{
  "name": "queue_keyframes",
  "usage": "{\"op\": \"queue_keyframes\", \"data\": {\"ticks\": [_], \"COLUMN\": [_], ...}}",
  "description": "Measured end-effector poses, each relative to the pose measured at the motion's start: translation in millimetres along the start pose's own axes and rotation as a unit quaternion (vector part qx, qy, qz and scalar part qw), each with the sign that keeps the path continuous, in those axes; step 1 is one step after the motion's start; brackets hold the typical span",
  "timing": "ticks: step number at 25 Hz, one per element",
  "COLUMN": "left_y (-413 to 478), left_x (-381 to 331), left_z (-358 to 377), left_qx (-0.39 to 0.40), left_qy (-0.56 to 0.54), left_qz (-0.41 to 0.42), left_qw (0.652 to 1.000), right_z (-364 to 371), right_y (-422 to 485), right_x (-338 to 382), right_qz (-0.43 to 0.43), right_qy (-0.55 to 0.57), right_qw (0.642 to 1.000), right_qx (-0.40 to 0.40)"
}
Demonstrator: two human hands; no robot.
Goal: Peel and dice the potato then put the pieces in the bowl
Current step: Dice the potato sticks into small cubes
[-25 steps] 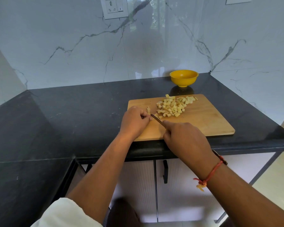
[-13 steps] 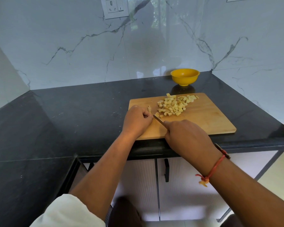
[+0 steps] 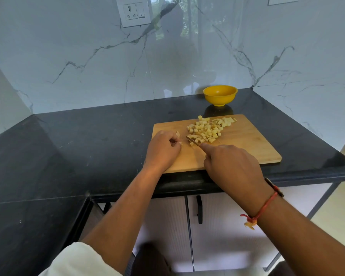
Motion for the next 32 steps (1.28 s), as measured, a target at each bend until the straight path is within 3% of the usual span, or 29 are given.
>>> {"op": "queue_keyframes", "data": {"ticks": [9, 14, 18, 21, 27, 32], "left_y": [-6, -6, -5, 2, 19, 31], "left_x": [-7, -22, 5, 19, 17, 12], "left_z": [-7, 2, -11, -6, 20, 14], "left_qx": [-0.012, 0.049, -0.037, -0.042, 0.031, 0.026], "left_qy": [-0.058, -0.071, -0.097, -0.058, 0.059, 0.048], "left_qz": [0.009, 0.052, -0.039, -0.075, -0.032, -0.055], "left_qw": [0.998, 0.995, 0.994, 0.995, 0.997, 0.997], "right_z": [-1, -2, 1, 9, 7, 11], "right_y": [9, 4, 0, 0, 6, 6], "right_x": [-7, -1, 4, 4, -8, -4], "right_qz": [0.019, 0.005, -0.016, -0.021, 0.005, -0.004], "right_qy": [0.012, 0.032, 0.056, 0.050, 0.042, 0.079], "right_qw": [0.999, 0.999, 0.998, 0.999, 0.999, 0.997], "right_qx": [-0.025, -0.043, -0.034, 0.000, 0.000, -0.023]}}
Point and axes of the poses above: each hand's wrist, its own y-axis towards the middle knuckle, its own z-axis out of the palm, x = y × z, the point moved 10 cm from there along y, towards the middle knuckle, and after that the axes turned 11 degrees about y, right-handed, at the moved point
